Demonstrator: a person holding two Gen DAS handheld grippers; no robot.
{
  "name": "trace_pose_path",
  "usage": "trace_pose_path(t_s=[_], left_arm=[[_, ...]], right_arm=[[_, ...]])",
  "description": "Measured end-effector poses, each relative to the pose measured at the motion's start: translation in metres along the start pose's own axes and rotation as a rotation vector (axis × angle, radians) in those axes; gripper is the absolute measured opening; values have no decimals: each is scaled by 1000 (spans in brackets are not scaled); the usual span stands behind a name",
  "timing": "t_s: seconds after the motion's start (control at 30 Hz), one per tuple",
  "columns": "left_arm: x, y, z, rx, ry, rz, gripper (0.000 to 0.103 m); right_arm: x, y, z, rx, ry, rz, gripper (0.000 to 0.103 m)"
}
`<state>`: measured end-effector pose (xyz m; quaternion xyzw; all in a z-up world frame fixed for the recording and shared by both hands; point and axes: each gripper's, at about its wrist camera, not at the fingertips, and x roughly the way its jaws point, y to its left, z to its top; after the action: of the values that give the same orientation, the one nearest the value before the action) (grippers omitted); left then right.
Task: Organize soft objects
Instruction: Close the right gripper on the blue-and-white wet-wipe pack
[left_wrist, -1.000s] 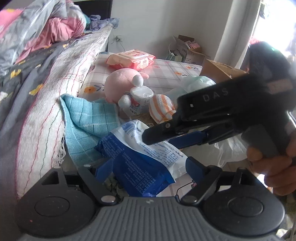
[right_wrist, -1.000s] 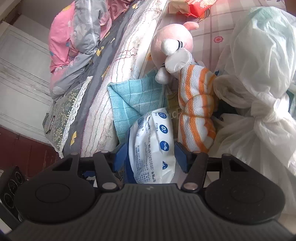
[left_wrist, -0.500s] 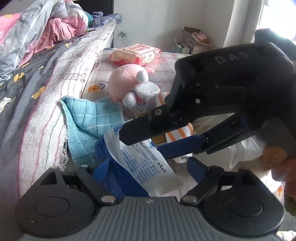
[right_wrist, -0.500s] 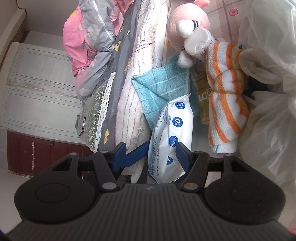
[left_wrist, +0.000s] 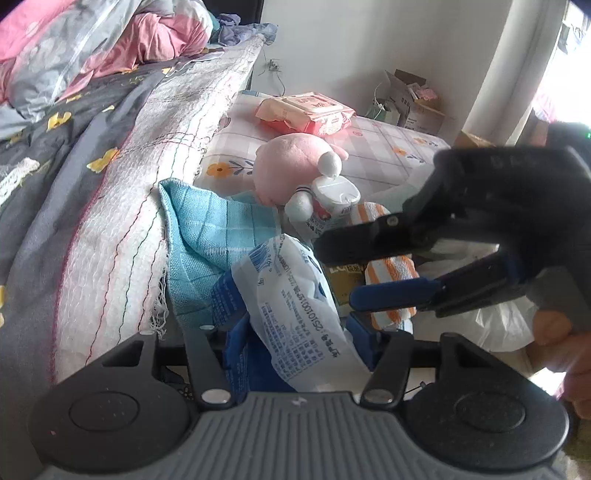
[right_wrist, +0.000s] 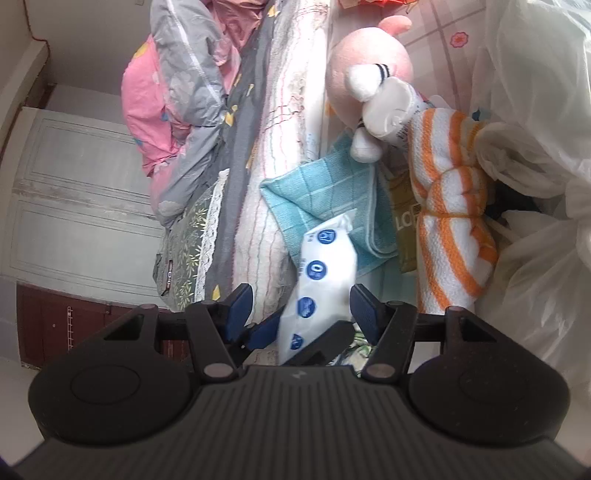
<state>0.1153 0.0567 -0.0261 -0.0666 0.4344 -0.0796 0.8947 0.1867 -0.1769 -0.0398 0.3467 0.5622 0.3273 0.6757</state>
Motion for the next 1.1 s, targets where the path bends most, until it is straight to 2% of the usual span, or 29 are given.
trace_pose_path(t_s=[0.13, 0.2, 0.27, 0.37, 0.43, 0.57, 0.63, 0.7, 0.8, 1.0, 1.1], left_arm=[[-4, 28, 4, -139, -1, -98, 57], [-5, 39, 3, -197, 6, -134, 58], [-8, 48, 3, -221, 7, -139, 58], [-13, 52, 5, -221, 8, -120, 59], [-12, 55, 8, -216, 18, -104, 64], [-10, 57, 8, -197, 36, -63, 63], [-10, 56, 8, -184, 42, -39, 52], [-12, 55, 9, -184, 27, -17, 48], [-22, 52, 14, -188, -2, -21, 46], [-40, 39, 25, -225, -49, -115, 45], [-42, 28, 19, -261, -70, -213, 46]], right_arm=[[21, -5, 3, 37, 36, 1, 59], [31, -4, 3, 64, 55, 52, 59], [37, -1, 4, 75, 63, 84, 59], [44, 11, 4, 50, 77, 96, 59], [48, 14, 5, 43, 90, 103, 59], [56, 19, 9, 42, 114, 131, 60], [61, 18, 9, 45, 120, 130, 60], [65, 14, 9, 63, 122, 132, 60], [61, 12, 11, 80, 115, 163, 60], [23, 24, 12, 40, 57, 207, 60], [-7, 24, 10, 9, 21, 201, 60]])
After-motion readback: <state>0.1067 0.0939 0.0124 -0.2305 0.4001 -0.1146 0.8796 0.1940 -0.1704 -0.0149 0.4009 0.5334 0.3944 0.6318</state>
